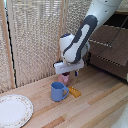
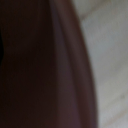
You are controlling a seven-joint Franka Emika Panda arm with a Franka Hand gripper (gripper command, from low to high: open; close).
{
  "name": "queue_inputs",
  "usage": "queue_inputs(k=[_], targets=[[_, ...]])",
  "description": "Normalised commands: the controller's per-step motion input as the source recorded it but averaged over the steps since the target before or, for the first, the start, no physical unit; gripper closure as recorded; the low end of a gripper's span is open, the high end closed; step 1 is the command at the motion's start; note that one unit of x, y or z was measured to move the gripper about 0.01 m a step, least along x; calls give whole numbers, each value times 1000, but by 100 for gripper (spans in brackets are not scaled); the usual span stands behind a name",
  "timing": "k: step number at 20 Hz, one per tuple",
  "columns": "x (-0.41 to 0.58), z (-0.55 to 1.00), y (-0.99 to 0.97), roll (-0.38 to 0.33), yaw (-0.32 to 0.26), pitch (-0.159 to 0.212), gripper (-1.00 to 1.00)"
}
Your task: Propose to navigate your clamp on the clench of the first drawer. Use gentle force to register to the cabinet. Send posterior your swing mandate till over it lurks, a cup of pink essence. Fortify your grip after aiming concentric with the pink cup’s periphery. Manoeuvre the pink towards the cabinet's top. Drop your compression till the cup is resting inside.
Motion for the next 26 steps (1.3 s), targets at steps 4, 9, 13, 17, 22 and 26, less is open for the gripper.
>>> queue_inputs(k=[4, 9, 13, 17, 22, 26], targets=[[-26, -34, 0, 31, -20, 5, 100], [0, -1, 0, 7, 0, 0, 100], [0, 0, 0, 2, 0, -41, 100], [-148, 49, 444, 2, -28, -38, 100], [-126, 265, 758, 4, -47, 0, 100], [5, 552, 616, 86, -100, 0, 100]])
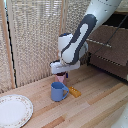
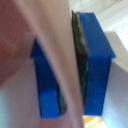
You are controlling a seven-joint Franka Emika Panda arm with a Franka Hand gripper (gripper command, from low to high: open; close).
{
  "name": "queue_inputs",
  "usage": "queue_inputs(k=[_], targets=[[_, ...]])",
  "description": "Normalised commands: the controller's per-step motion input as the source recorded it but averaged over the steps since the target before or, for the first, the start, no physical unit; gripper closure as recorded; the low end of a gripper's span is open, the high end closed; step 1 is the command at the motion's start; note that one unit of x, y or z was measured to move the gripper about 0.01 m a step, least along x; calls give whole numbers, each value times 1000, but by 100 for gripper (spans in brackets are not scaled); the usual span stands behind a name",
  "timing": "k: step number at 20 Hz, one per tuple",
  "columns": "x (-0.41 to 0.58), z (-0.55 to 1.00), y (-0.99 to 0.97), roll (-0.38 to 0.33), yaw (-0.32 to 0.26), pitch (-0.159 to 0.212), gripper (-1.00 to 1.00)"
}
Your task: Propose to navigate your clamp on the clench of the first drawer. Use gentle force to register to the cabinet. Send posterior your swing mandate till over it lurks, a cup of pink essence. Fortify your grip after aiming concentric with the pink cup’s periphery. Manoeuvre the pink towards the cabinet's top. Drop your compression till the cup is resting inside.
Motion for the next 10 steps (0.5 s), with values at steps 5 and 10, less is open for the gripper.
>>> queue_inputs(k=[5, 10], targets=[[249, 927, 291, 1, -159, 0, 100], [375, 1000, 218, -127, -217, 0, 100]])
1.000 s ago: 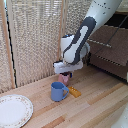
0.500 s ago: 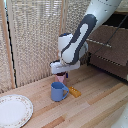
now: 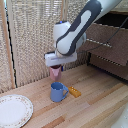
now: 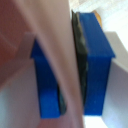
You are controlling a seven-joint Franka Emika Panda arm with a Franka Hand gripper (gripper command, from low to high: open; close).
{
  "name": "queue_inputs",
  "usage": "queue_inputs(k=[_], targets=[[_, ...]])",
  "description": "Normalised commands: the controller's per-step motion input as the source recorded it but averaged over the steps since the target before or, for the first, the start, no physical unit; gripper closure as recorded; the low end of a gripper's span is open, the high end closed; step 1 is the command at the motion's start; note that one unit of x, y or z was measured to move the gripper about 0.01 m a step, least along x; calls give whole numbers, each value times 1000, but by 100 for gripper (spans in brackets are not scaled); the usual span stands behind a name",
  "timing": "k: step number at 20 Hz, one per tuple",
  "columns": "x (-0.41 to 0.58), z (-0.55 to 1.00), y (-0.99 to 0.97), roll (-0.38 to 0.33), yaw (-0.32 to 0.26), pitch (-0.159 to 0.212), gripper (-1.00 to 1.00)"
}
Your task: Propose to navigate your clamp on the clench of the first drawer. Use gentle force to register to the cabinet. Send posterior your swing mandate till over it lurks, a cup of pink essence. Fortify your grip after aiming concentric with the pink cup’s periphery. Manoeuvre the pink towards the cabinet's top. Drop your compression till the cup is resting inside.
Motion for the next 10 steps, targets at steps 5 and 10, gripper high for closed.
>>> queue_inputs(k=[5, 10], targets=[[347, 973, 134, -141, -242, 2, 100], [339, 881, 29, -162, -264, 21, 100]])
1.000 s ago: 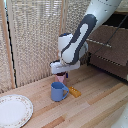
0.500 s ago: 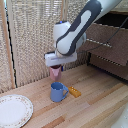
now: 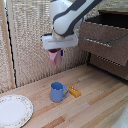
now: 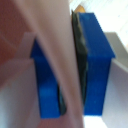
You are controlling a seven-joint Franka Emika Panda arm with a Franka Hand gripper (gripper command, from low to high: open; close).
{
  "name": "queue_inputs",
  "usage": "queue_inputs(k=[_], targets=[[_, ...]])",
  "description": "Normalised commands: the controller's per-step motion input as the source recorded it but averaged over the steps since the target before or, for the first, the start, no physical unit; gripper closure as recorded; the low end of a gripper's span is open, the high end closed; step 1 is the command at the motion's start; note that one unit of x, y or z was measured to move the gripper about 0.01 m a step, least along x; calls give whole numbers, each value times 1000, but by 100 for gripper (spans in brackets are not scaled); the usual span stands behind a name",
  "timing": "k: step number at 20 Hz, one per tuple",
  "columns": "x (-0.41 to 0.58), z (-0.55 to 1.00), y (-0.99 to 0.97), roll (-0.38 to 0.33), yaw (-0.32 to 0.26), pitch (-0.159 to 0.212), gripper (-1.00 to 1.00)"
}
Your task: Propose to navigate your clamp on the clench of the first drawer. Use gentle force to register to the cabinet. Send posterior your swing mandate till over it lurks, a cup of pink essence. Fortify your grip after aiming concentric with the pink cup’s periphery. Manoeuvre the pink towards the cabinet's top. Drop your compression till the cup is resting inside.
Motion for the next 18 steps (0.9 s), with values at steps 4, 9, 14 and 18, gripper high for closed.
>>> queue_inputs(k=[4, 9, 14, 18], targets=[[274, 829, 0, -150, -294, 31, 100], [195, 818, 0, -95, -320, 40, 100], [147, 801, 0, -60, -333, 42, 100], [149, 834, -37, -34, -327, 54, 100]])
